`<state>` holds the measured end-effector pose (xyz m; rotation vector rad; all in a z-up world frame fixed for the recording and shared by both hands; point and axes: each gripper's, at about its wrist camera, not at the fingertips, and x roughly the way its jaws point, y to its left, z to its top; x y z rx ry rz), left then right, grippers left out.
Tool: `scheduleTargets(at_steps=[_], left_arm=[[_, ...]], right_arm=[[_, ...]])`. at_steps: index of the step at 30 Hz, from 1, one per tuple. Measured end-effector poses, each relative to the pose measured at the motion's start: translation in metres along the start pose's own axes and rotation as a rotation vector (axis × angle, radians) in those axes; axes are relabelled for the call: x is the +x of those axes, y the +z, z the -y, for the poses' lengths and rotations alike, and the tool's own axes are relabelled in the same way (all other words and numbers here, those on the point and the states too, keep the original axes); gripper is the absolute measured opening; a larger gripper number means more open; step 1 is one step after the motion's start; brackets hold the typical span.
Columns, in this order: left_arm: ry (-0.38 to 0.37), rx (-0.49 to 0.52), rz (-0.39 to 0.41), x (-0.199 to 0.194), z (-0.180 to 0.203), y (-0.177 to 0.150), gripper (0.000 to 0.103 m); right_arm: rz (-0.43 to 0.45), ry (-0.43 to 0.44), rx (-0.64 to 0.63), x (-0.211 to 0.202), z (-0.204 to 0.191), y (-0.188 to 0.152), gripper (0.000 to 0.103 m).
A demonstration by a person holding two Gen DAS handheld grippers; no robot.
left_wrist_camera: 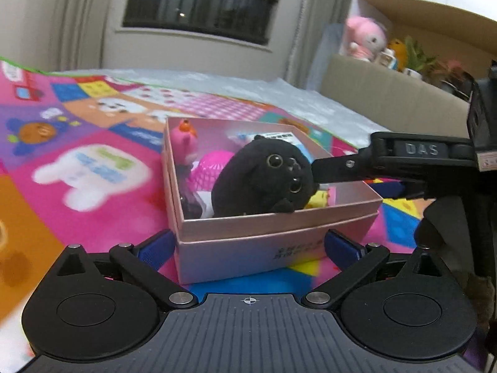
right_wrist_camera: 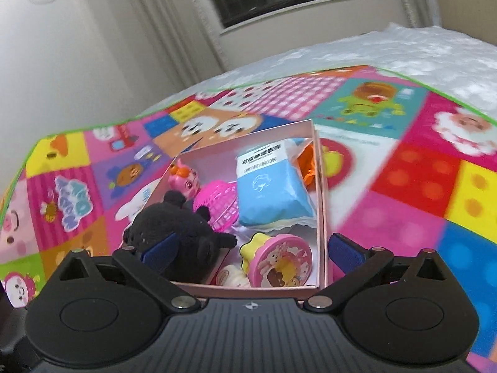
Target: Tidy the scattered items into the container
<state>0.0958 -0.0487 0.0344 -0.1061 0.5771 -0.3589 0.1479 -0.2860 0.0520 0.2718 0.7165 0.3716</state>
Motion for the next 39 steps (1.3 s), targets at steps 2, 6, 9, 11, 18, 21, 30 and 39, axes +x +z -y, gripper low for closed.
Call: scheduleTargets(at_steps=[2,6,9,11,18,21,30,39], left_arm=[[0.053,0.006,0.014,-0.005,-0.017,0.001,0.103],[0.19,-0.047,0.018,-0.016,-0.04,-0.003,0.103],[0.262,-0.038,-0.008,-0.029,-0.036,-0.011,0.103],[0.287,-0.022,-0.018,-0.036,-0.026,-0.019,0.103],[0.368,-0.106,-0.043,-0.046,-0.008,-0.043,0.103],[0.408,-0.118,-0.05,-0.048,-0.007,-0.053,0.103],[0.478,-0.073,-0.083,-0.03,-0.004,-0.055,0.103],[0.482,-0.067,-0.078,-0.032,-0.003,-0.055,0.103]], right_arm=[[-0.013,0.007,-0.012,0.021,-0.022,0.01,0.103],[-0.031,0.063,0.069,0.055,-0.041,0.026,0.103],[-0.015,0.048,0.12,0.044,-0.044,0.014,0.103],[-0.001,0.015,0.09,0.024,-0.044,-0.005,0.103],[0.025,-0.227,-0.145,-0.019,-0.054,-0.081,0.103],[-0.017,-0.275,-0.267,-0.011,-0.062,-0.098,0.103],[0.005,-0.306,-0.228,0.005,-0.054,-0.1,0.103],[0.017,-0.293,-0.215,0.005,-0.052,-0.102,0.103]])
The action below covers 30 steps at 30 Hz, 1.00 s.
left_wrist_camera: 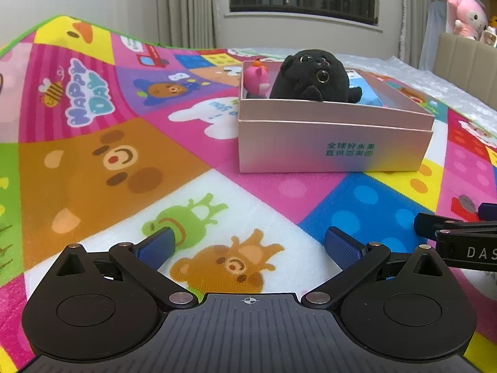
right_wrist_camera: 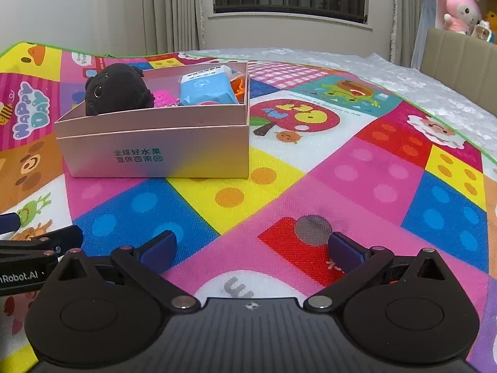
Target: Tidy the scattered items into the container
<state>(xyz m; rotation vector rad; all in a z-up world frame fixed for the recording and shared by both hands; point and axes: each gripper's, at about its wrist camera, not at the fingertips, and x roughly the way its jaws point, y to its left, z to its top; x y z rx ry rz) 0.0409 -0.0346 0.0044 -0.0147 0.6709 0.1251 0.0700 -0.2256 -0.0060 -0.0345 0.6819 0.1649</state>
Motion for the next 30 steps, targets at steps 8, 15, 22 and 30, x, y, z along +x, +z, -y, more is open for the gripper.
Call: scheduleTargets(at_steps=[8,15,22,30], left_arm=[[-0.015,-0.02,-0.003,0.0007,-0.0034,0.0001,0.103],[-0.016,-0.021,-0.003,0.0007,-0.0032,0.0002,0.103],[-0.016,-0.021,-0.003,0.0008,-0.0033,0.0002,0.103],[-0.016,-0.021,-0.003,0.0008,-0.0034,0.0002,0.103]], right_arm=[[0.0,-0.002,-0.002,0.0003,-0.0004,0.0008,0.103],[0.0,-0.002,-0.002,0.0003,-0.0001,0.0008,0.103],[0.0,-0.002,-0.002,0.0002,-0.0004,0.001,0.103],[0.0,-0.002,-0.002,0.0002,-0.0004,0.0009,0.103]])
